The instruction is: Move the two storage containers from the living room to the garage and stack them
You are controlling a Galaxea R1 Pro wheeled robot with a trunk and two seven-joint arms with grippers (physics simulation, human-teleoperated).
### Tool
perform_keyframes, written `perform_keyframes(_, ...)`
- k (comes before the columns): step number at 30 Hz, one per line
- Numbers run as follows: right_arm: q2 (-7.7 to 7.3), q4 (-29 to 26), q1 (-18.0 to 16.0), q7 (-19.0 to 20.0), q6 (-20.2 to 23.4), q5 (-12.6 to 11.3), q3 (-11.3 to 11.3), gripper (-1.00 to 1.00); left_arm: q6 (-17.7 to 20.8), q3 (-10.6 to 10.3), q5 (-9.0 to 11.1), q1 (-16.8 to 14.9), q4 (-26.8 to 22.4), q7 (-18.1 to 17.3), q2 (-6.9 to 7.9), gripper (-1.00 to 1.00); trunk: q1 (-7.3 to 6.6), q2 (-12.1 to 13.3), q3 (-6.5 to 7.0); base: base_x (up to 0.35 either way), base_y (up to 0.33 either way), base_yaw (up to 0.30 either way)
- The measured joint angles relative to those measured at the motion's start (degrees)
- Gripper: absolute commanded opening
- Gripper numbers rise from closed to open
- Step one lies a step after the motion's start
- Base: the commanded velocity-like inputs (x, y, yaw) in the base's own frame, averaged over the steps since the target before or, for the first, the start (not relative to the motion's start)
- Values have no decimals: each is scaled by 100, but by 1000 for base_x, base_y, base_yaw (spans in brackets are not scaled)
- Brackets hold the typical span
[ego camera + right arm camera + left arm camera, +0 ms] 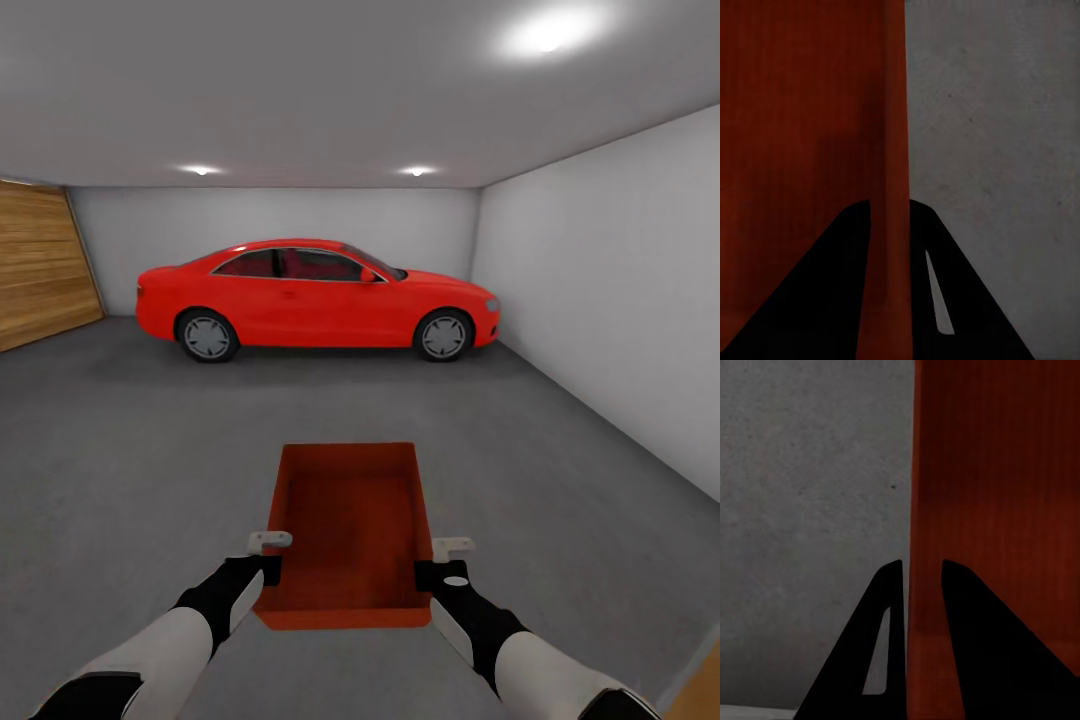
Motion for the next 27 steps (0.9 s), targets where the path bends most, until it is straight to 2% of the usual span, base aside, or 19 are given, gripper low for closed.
perform_keyframes(27, -5, 1, -3, 4, 0, -9, 8, -100, 1, 11, -14, -1, -1, 1, -5, -100, 0, 0, 0, 323, 0, 0)
